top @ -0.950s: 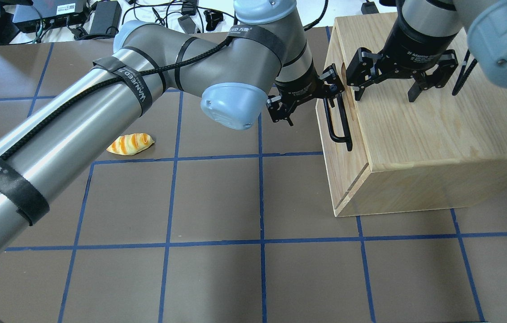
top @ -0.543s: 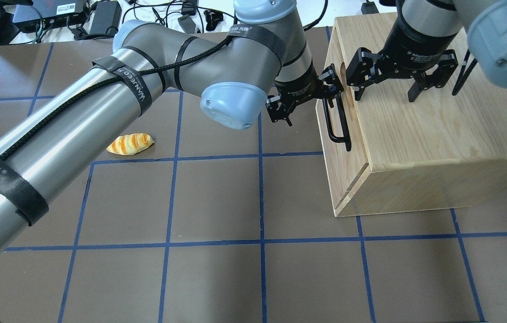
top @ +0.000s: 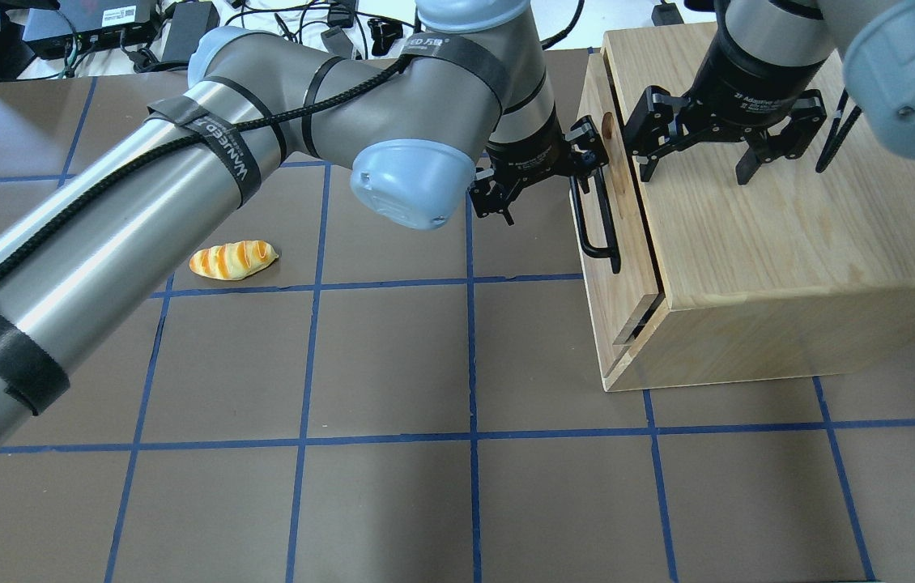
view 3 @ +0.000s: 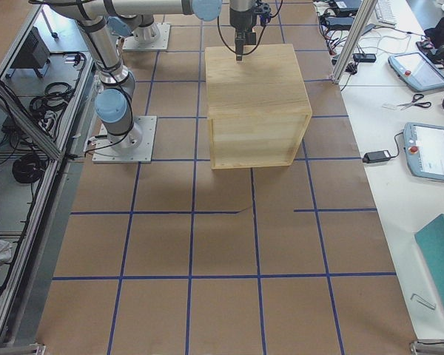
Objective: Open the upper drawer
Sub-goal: 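Pull the handle with the left gripper away from the cabinet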
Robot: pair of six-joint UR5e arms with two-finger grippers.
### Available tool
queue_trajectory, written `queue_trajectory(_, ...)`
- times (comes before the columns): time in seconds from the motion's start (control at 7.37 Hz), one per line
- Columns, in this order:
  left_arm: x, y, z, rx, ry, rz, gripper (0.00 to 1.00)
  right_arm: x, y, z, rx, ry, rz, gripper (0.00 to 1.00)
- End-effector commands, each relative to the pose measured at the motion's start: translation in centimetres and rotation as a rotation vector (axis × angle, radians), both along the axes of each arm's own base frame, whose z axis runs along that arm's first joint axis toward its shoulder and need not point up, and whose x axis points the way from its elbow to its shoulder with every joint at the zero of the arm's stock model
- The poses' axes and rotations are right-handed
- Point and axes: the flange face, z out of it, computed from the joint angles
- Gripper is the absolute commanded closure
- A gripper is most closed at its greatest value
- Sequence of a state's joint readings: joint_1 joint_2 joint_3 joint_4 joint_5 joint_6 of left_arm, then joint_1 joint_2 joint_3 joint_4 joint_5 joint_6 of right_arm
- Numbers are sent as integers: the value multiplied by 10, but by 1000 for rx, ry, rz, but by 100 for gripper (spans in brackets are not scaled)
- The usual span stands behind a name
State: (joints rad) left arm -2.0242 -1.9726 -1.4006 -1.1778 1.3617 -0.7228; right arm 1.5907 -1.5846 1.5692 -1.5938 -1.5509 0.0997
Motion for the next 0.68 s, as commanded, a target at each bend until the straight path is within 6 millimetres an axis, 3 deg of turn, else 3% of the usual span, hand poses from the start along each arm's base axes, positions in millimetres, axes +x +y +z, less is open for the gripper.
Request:
queue_trajectory(0.0,4,-1,2,-7,-15,-10,0,0,0,0,0,0,0,0)
queue_trajectory(0.54,13,-2,7,-23,-51,-33,0,0,0,0,0,1,0,0)
